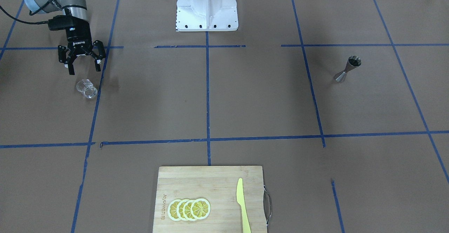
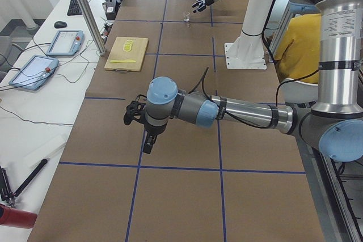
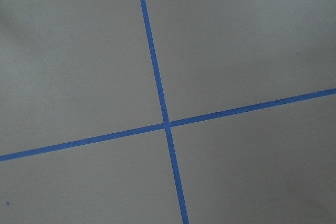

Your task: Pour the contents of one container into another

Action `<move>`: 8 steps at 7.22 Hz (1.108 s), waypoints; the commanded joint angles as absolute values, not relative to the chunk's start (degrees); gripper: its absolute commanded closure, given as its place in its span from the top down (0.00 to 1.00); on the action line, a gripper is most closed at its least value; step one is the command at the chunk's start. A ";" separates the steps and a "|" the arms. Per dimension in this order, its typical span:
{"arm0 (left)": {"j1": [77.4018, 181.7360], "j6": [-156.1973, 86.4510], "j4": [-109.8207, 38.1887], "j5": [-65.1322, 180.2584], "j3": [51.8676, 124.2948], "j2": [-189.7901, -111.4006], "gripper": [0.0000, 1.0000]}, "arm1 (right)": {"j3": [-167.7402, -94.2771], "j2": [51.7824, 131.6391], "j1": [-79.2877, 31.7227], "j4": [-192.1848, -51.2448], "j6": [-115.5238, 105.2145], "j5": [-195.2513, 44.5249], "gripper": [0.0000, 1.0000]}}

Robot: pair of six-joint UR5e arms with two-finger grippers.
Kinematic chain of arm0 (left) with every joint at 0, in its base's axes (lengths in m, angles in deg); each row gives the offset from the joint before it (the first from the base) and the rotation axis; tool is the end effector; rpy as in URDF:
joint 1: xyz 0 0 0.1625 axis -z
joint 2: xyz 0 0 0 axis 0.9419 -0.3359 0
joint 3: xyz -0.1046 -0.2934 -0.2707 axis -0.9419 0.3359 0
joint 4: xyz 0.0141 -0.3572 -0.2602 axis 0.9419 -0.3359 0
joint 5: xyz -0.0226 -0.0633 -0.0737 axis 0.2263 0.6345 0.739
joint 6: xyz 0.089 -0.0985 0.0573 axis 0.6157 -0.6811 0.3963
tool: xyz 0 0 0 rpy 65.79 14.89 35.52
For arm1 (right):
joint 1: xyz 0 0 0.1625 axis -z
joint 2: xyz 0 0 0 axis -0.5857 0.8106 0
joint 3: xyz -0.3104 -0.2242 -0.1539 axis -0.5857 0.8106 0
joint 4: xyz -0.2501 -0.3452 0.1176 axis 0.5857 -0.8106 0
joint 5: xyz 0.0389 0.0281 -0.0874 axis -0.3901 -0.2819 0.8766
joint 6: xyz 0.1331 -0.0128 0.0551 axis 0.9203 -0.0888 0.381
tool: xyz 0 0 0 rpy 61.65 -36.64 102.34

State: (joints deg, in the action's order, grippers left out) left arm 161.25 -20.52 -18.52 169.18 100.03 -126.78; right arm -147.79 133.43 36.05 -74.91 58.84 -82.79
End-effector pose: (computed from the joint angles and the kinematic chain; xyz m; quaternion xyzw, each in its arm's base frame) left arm -0.0423 -0.5129 0.5805 0.1445 0.3627 0.0465 0.9195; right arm -0.3856 -0.2566 0.5137 0.4667 -0.3857 0.1766 0.7761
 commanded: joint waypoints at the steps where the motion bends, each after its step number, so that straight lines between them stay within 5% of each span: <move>1: 161.25 -20.32 -18.59 169.18 99.33 -126.96 1.00 | -152.26 134.84 35.50 -75.29 55.54 -85.64 1.00; 8: 160.99 -20.23 -19.29 169.18 96.62 -129.49 1.00 | -151.23 132.13 -1.95 -75.64 35.76 -131.51 1.00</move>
